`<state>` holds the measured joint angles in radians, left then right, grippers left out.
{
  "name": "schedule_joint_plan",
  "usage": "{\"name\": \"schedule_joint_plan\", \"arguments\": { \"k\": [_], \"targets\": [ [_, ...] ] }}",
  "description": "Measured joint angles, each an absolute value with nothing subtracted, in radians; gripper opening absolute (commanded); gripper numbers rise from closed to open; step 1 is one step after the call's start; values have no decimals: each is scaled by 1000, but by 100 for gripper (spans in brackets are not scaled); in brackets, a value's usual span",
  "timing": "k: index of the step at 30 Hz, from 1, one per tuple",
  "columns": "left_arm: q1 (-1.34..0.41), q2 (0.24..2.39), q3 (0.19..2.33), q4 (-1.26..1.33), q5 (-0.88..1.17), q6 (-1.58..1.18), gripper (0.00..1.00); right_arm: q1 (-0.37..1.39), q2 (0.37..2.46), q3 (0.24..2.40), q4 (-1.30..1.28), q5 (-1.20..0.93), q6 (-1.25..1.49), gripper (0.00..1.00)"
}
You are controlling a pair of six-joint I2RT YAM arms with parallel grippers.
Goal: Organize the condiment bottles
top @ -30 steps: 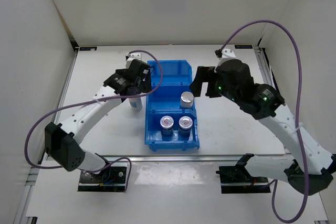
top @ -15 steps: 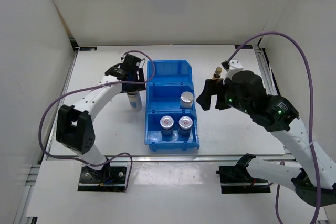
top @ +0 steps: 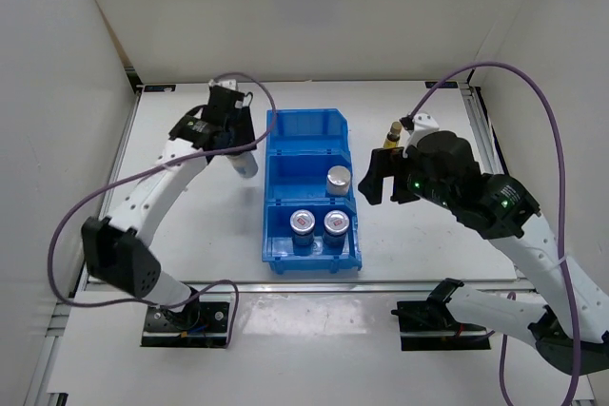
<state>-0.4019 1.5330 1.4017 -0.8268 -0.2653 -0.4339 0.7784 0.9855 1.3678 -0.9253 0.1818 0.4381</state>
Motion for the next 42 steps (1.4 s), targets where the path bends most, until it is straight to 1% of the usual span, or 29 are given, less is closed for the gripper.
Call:
{"name": "schedule_joint_plan", "arguments": {
  "k": [5, 9, 12, 17, 20, 25, 26, 29, 32, 34, 39, 42],
  "targets": [
    [-487, 1378, 1556, -807, -294, -428, 32, 778, 965, 1335, -933, 188, 441, 100],
    [-549, 1316, 1589, -773, -263, -440, 32, 778, 968, 1322, -943, 189, 451, 100],
    [-587, 1360, 1571, -772, -245, -451, 34, 778, 965, 1313, -943, 196, 463, 100],
    [-648, 1539, 1473, -747, -211, -475, 35, 778, 962, 1311, -949, 204, 467, 100],
    [-671, 1622, 1440, -752, -198, -480, 39, 778, 962, 1312, -963, 210, 467, 100],
    [-685, 1679, 1438, -733, -197, -486, 55, 778, 959, 1312, -979, 220, 475, 100],
    [-688, 1685, 1438, -727, -199, -487, 65, 778, 958, 1312, -979, 222, 478, 100],
    [-693, 1708, 1442, -715, -215, -487, 72, 778, 960, 1312, -979, 227, 488, 100],
    [-701, 1749, 1452, -708, -229, -481, 94, 778, 968, 1313, -990, 268, 504, 100],
    [-703, 1770, 1465, -699, -232, -482, 99, 772, 986, 1313, -998, 303, 515, 100],
    [-704, 1778, 1517, -712, -264, -471, 99, 731, 1121, 1386, -1019, 345, 515, 100],
    [-704, 1757, 1588, -757, -310, -456, 99, 664, 1227, 1462, -1026, 332, 493, 100]
  ]
}}
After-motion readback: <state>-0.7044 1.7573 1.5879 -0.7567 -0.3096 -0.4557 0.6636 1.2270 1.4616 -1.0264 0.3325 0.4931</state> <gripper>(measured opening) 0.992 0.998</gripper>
